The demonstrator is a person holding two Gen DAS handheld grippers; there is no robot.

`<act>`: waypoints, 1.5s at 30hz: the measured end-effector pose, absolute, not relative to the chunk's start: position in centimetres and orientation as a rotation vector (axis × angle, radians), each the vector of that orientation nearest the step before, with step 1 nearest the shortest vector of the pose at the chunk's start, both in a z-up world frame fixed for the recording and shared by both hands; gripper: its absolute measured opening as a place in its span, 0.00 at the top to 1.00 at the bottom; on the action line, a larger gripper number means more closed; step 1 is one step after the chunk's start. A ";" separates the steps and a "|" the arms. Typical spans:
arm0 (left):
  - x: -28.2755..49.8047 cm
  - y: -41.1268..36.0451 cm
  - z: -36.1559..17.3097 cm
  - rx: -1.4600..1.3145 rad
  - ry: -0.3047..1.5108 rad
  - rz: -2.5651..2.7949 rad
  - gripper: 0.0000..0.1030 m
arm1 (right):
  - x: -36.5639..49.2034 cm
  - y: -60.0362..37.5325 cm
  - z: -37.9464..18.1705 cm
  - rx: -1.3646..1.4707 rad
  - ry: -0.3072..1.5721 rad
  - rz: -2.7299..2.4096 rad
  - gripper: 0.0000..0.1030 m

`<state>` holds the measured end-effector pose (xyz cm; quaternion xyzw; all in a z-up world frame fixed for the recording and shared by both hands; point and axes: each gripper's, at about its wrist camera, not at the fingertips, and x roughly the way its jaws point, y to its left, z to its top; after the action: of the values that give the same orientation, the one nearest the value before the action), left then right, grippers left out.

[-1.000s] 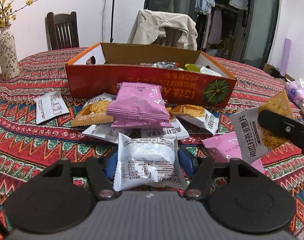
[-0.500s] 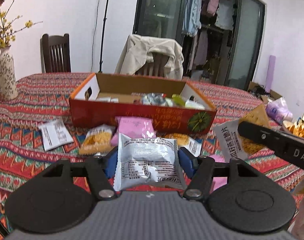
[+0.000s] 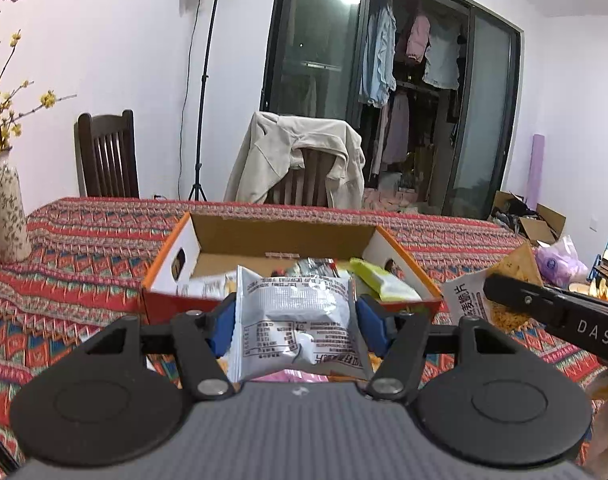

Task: Organize snacks
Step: 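Carry both packets over the box and open both grippers to drop them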

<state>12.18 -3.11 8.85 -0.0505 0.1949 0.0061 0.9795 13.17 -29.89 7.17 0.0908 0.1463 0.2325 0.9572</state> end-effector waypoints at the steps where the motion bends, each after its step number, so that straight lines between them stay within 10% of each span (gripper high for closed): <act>1: 12.5 -2.9 9.1 -0.102 0.387 0.014 0.38 | 13.6 -29.8 7.3 0.185 0.295 0.469 0.86; 45: 29.9 3.6 5.5 -0.153 0.426 0.142 0.38 | 32.0 -23.7 4.4 0.213 0.391 0.427 0.86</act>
<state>29.86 3.56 5.54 -0.0755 0.2109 0.0703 0.9720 31.97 -23.68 4.40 0.1048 0.1925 0.2103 0.9527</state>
